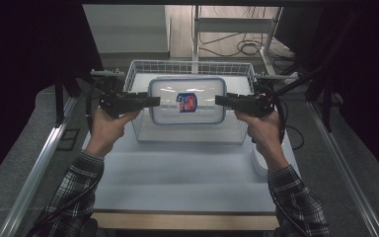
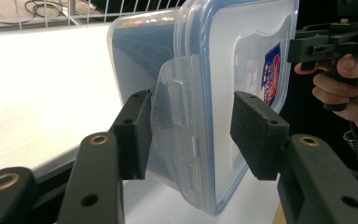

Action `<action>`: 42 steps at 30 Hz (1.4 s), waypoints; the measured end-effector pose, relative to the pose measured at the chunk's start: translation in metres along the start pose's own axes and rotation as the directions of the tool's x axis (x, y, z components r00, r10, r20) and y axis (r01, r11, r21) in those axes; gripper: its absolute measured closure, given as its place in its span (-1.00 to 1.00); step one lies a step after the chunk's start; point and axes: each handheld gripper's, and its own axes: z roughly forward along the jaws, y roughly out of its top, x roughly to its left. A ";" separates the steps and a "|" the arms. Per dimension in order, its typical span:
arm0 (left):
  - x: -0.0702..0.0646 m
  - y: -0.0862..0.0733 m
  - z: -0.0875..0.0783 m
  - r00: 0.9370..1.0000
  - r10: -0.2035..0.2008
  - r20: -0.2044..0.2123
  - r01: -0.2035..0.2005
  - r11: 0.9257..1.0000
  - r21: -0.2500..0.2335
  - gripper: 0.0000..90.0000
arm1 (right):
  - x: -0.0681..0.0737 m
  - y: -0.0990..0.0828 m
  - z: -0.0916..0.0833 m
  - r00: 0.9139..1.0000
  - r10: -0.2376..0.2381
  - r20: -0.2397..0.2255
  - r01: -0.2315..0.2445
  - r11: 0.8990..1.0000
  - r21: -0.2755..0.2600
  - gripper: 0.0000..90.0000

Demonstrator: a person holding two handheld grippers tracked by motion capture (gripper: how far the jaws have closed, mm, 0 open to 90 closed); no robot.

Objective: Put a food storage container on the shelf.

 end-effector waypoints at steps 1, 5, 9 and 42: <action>0.002 0.006 0.002 1.000 0.002 0.003 -0.002 1.000 -0.001 0.10 | -0.002 0.004 0.000 1.000 0.003 0.001 -0.003 1.000 -0.005 0.15; 0.006 0.014 0.005 1.000 -0.005 0.008 0.005 1.000 -0.005 0.10 | -0.007 0.013 0.002 1.000 0.008 0.007 -0.008 1.000 -0.017 0.15; 0.013 0.022 0.010 1.000 -0.019 0.015 0.020 1.000 -0.006 0.10 | -0.011 0.019 0.004 1.000 0.017 0.015 -0.017 1.000 -0.023 0.15; 0.040 0.038 0.037 0.999 -0.005 -0.051 0.006 1.000 0.014 -0.07 | -0.042 0.032 0.031 0.991 0.107 0.084 -0.108 0.994 0.018 0.15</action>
